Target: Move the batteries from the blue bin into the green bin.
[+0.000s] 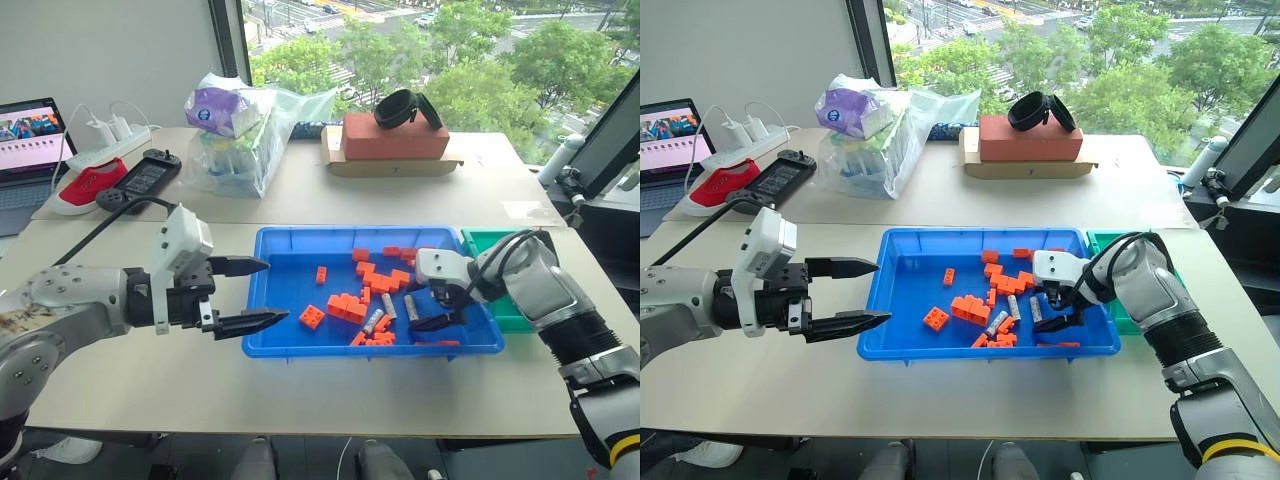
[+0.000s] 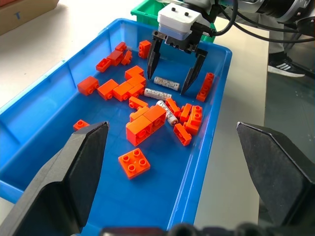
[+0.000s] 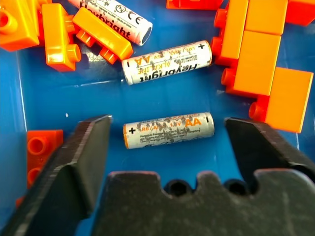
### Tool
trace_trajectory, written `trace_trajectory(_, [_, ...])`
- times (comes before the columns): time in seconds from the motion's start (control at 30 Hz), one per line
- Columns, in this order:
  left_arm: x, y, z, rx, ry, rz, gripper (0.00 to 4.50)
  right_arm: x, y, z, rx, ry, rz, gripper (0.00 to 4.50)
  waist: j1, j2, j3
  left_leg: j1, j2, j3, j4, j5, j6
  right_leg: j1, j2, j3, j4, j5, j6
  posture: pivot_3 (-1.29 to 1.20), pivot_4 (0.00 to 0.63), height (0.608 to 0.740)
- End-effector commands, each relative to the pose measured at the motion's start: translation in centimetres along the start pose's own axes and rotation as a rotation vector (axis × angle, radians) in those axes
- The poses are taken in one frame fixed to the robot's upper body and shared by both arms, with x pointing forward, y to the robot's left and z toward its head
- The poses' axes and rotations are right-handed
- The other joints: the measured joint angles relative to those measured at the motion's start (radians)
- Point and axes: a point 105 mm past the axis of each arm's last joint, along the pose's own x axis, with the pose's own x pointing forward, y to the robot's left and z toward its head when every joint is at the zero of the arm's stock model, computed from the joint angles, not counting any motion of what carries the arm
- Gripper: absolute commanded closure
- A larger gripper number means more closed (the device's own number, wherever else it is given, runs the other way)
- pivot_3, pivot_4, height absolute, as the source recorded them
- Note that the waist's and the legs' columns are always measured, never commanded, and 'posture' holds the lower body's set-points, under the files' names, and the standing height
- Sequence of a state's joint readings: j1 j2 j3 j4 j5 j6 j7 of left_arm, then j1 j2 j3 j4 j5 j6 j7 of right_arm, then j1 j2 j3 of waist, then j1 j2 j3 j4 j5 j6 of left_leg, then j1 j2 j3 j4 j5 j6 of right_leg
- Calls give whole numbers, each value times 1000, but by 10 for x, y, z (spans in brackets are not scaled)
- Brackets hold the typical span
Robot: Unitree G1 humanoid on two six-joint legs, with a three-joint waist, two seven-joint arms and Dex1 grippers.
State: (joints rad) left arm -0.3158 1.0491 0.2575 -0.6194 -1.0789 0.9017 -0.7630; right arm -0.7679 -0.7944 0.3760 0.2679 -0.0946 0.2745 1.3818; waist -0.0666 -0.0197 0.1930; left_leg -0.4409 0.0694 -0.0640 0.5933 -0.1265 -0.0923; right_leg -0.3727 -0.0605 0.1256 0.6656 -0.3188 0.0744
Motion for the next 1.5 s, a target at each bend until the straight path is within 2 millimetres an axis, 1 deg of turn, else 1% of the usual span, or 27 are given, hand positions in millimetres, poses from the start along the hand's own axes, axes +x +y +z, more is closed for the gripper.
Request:
trace_trajectory(0.03, [-2,-1,5,36,3,3,0,-12,-7,-1,-8,7,-45,1944,0,0,0,0,0,0,0,0,0,0,0,0,0,0,0,0,150,740])
trace_trajectory(0.13, [-1,0,4,37,3,1,0,-29,-14,9,-18,-28,-83,1963,1,0,0,0,0,0,0,0,0,0,0,0,0,0,0,0,150,740])
trace_trajectory(0.23, [1,-1,5,40,3,-9,0,-55,-27,25,-3,-90,-161,1963,1,0,0,0,0,0,0,0,0,0,0,0,0,0,0,0,150,740])
trace_trajectory(0.27, [2,-1,5,41,1,-16,0,-70,-36,28,9,-106,-213,1963,-1,0,0,0,0,0,0,0,0,0,0,0,0,0,0,0,150,740])
trace_trajectory(0.3, [3,-2,5,42,0,-20,0,-79,-41,30,17,-116,-247,1963,-1,0,0,0,0,0,0,0,0,0,0,0,0,0,0,0,150,740])
trace_trajectory(0.33, [4,-1,5,44,-1,-25,0,-97,-54,27,34,-109,-330,1963,-1,1,0,0,0,0,0,0,0,-1,0,0,0,0,0,0,150,740])
trace_trajectory(0.37, [4,-1,5,46,-2,-28,0,-111,-62,23,47,-98,-394,1963,-1,1,0,0,0,0,0,0,0,0,0,0,0,0,0,0,150,740])
trace_trajectory(0.4, [4,-1,5,47,-3,-30,0,-119,-67,20,54,-90,-432,1963,0,0,0,0,0,0,0,0,0,0,0,0,0,0,0,0,150,740])
trace_trajectory(0.43, [5,0,5,58,-3,-27,0,-133,-74,12,88,-77,-493,1963,2,0,0,0,0,0,0,0,0,0,0,0,0,0,0,0,150,740])
trace_trajectory(0.5, [7,4,5,69,-10,-13,0,-153,-78,-17,137,15,-571,1963,14,0,0,0,0,0,-1,0,0,0,0,-1,-2,0,0,0,150,740])
trace_trajectory(0.53, [8,5,5,73,-11,-13,0,-158,-76,-31,147,68,-580,1963,19,0,0,0,0,0,-1,0,0,0,-1,-1,-2,0,0,0,150,740])
trace_trajectory(0.6, [9,4,4,75,-12,-17,0,-161,-70,-46,159,121,-557,1963,24,0,0,-1,0,0,-1,0,0,0,-1,-1,-3,0,0,0,150,740])
trace_trajectory(0.7, [9,4,3,79,-11,-21,0,-159,-64,-56,176,143,-513,1963,14,1,1,-1,0,1,-1,0,0,-1,-1,0,-2,0,0,0,150,740])
trace_trajectory(0.77, [10,5,3,93,-6,-14,0,-156,-55,-67,164,201,-460,1963,3,1,1,0,0,2,-1,0,0,-2,-1,1,0,0,0,0,150,740])
trace_trajectory(0.83, [11,6,2,99,-6,-3,0,-150,-54,-71,166,208,-446,1963,-3,1,1,0,0,2,-1,0,0,-1,0,1,0,0,0,0,150,740])
trace_trajectory(0.9, [11,5,2,97,-8,-6,0,-143,-52,-69,174,185,-422,1963,-7,1,1,0,0,2,0,0,0,-1,-1,2,0,0,0,0,150,740])
trace_trajectory(0.97, [12,2,1,88,-7,-19,0,-138,-51,-68,175,174,-407,958,-7,1,1,0,0,2,0,0,0,-1,0,1,0,0,0,0,150,740])
trace_trajectory(1.0, [11,-2,1,76,-4,-45,0,-138,-52,-68,167,183,-412,828,-7,1,1,0,0,2,0,0,0,-1,0,1,0,0,0,0,150,740])
trace_trajectory(1.07, [9,-8,0,57,2,-78,0,-142,-57,-66,154,193,-441,128,-4,1,1,0,0,2,0,0,0,-1,-1,1,0,0,0,0,150,740])
trace_trajectory(1.1, [9,-9,0,54,4,-81,0,-145,-60,-64,150,192,-454,49,-3,1,1,0,0,2,0,0,0,-1,-1,1,0,0,0,0,150,740])
trace_trajectory(1.2, [8,-9,0,51,8,-75,0,-155,-64,-58,129,214,-473,49,-2,1,1,0,0,2,0,0,0,-1,-1,1,0,0,0,0,150,740])
trace_trajectory(1.27, [8,-8,0,50,9,-73,0,-161,-68,-47,101,200,-484,49,-2,2,1,0,0,2,0,0,0,-1,-1,1,0,0,0,0,150,740])
trace_trajectory(1.33, [9,-8,1,48,8,-67,0,-150,-68,-8,30,60,-431,49,-4,2,1,0,0,2,0,0,0,-1,-1,1,0,0,0,0,150,740])
trace_trajectory(1.37, [9,-8,1,48,8,-65,0,-145,-67,4,7,15,-406,49,-6,2,1,0,0,2,0,0,0,-1,-1,1,0,0,0,0,150,740])
trace_trajectory(1.4, [9,-8,1,45,7,-64,0,-136,-61,17,-9,-35,-353,49,-10,2,1,0,0,2,-1,0,0,-1,0,1,0,0,0,0,150,740])
trace_trajectory(1.43, [9,-9,1,43,9,-67,0,-120,-52,24,-26,-46,-284,49,-12,2,1,0,0,2,-1,0,0,-1,0,1,0,0,0,0,150,740])
trace_trajectory(1.5, [9,-11,0,39,11,-71,0,-94,-36,31,-52,-58,-185,49,-7,1,1,1,0,1,-1,0,0,0,0,1,2,0,0,0,150,740])
